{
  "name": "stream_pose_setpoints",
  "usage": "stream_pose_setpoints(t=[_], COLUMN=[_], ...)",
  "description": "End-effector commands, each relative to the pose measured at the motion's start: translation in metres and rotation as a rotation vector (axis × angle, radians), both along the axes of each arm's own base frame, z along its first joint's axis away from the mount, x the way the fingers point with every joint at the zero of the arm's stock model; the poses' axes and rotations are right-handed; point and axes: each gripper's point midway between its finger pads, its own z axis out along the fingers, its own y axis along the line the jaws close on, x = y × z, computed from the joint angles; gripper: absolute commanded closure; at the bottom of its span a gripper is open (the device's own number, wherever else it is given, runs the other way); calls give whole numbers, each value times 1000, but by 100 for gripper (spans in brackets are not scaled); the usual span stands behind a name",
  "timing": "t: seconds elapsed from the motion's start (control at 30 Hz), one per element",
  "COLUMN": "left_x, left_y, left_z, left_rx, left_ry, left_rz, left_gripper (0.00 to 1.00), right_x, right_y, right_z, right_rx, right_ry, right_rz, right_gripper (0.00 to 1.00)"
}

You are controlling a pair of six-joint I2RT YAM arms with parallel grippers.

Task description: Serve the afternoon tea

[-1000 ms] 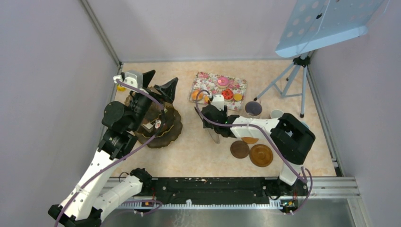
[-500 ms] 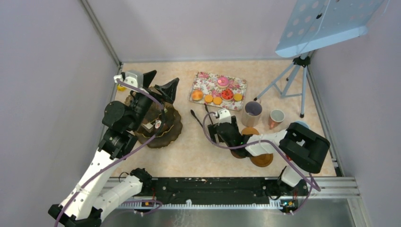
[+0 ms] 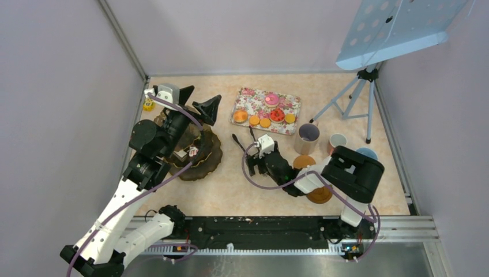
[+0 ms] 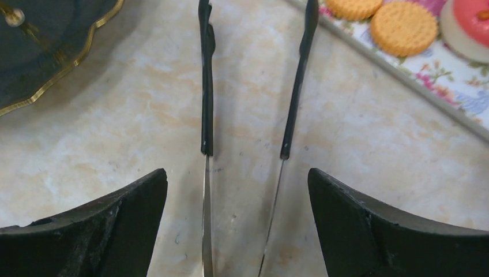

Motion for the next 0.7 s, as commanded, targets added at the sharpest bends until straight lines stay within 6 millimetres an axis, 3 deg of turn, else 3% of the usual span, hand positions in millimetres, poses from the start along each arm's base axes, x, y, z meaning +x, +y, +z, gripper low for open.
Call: stream_pose_setpoints(t=[0.0,0.27,0.43,0.5,0.67], left_x=[-1,-2,-2,-2,-2], left_y=[0,-1,-1,-1,-1], left_z=[8,8,8,8,8], left_rx=[-24,-24,-26,-26,-25], left_ry=[-28,-29,-28,-29,-28], left_rz=[-8,-13,-14,-15,-15], left_gripper=[1,1,1,1,1], right_x=[-1,-10,-10,-11,-6], right_y=[24,5,-1,2,14], right_z=[2,-39,-53,-55,-62], right_rx=[22,-63,-96,-105,-154], right_ry=[-89,-143,-141,-139,-84], right_rz=[37,9,7,25,37], right_gripper=[10,20,29,29,17])
